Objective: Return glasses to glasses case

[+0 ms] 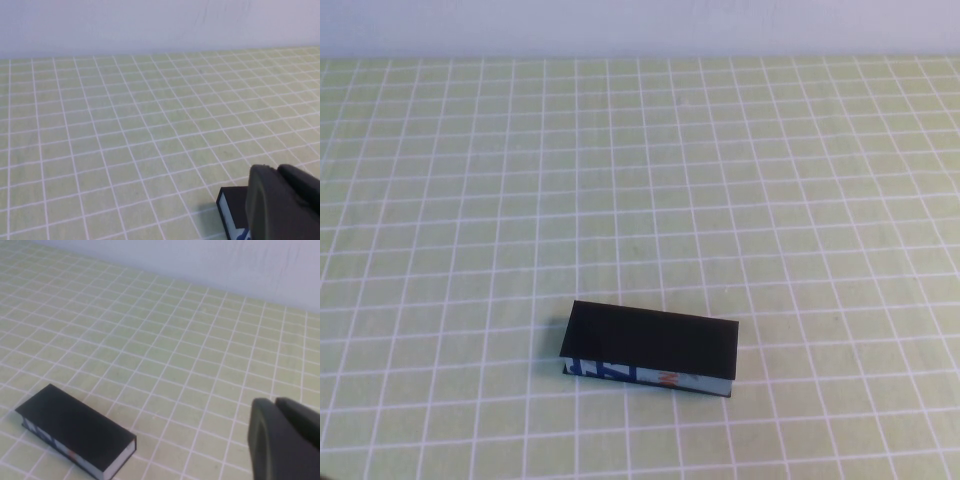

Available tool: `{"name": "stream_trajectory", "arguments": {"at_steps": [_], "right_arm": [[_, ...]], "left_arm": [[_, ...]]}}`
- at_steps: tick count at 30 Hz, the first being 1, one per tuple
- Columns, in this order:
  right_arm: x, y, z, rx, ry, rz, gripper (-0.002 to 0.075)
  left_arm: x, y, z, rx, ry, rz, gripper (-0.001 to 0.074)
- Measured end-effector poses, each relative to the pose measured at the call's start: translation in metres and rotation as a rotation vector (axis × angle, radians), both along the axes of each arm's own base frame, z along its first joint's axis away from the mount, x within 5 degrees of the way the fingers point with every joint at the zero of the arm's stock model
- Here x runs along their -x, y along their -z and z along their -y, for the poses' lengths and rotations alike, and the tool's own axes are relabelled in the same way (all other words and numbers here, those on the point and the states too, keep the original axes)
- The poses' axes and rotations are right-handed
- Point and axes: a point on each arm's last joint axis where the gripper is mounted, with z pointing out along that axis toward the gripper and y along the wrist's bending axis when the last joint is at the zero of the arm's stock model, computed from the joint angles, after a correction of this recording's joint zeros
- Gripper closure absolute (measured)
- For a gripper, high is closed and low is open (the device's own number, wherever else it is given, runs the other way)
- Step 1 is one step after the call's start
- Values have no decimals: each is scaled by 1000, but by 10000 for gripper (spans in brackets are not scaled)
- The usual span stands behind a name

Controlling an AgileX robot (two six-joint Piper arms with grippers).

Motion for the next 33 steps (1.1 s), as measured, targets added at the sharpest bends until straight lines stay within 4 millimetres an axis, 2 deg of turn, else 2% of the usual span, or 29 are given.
{"name": "stream_trajectory", "arguments": {"at_steps": [6,11,17,33], "right_arm": [[34,40,15,-17,1,43,743],[51,66,23,-36,2,90,743],[57,71,26,-52,4,131,743],[57,71,26,-53,4,134,743]], "left_arm": [[31,15,-1,-15,10,62,739],[35,21,-2,-32,6,62,739],[36,21,-2,-27,7,62,739],[36,23,-2,-29,12,51,739]]}}
